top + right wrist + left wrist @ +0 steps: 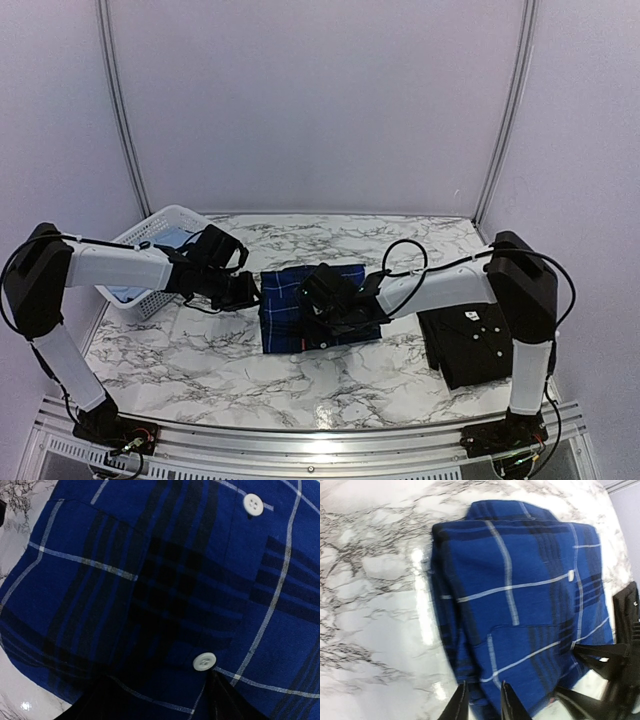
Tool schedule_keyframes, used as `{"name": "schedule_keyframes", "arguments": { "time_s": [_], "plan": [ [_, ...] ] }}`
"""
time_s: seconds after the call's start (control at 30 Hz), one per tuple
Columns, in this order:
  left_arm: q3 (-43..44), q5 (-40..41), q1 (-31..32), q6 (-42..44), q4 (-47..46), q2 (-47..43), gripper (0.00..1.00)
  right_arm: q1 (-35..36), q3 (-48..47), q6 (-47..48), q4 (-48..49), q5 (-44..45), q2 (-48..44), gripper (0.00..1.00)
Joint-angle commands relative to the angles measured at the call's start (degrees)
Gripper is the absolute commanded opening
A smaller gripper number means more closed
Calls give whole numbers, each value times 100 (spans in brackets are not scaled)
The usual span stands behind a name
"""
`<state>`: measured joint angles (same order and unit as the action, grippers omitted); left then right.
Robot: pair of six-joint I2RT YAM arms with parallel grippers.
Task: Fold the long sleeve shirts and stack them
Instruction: Adjust the square-folded shirt at the center of the board, then pick up the square-folded shirt from the center of the board.
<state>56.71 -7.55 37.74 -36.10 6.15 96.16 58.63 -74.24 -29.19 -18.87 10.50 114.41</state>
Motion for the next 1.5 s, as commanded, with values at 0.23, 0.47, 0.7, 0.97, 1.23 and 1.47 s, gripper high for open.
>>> {"name": "schedule_keyframes", "arguments": {
  "time_s": [0.23, 0.47, 0.7, 0.97, 1.23, 1.47],
  "plan": [
    [-501, -781, -313, -208, -228, -71, 49, 105, -31, -275, -603, 309, -677, 74],
    [-823, -1361, -419, -496, -938, 27, 62, -242, 600, -347, -572, 380, -1355, 70],
    [-837, -1442, -416, -581, -1080, 365, 65, -496, 1586, -526, -194, 185, -1644, 64],
    [-807, -1095, -275, -532, -872, 575, 58, -496, 2210, -813, 215, -176, -1649, 59],
    [-535, -703, 5, -743, -741, 1054, 44, -493, 2177, -771, 112, -141, -1932, 59],
    [-493, -147, 80, -1059, -726, 1055, 6, -556, 2168, -556, 23, 88, -2452, 59]
  ]
}}
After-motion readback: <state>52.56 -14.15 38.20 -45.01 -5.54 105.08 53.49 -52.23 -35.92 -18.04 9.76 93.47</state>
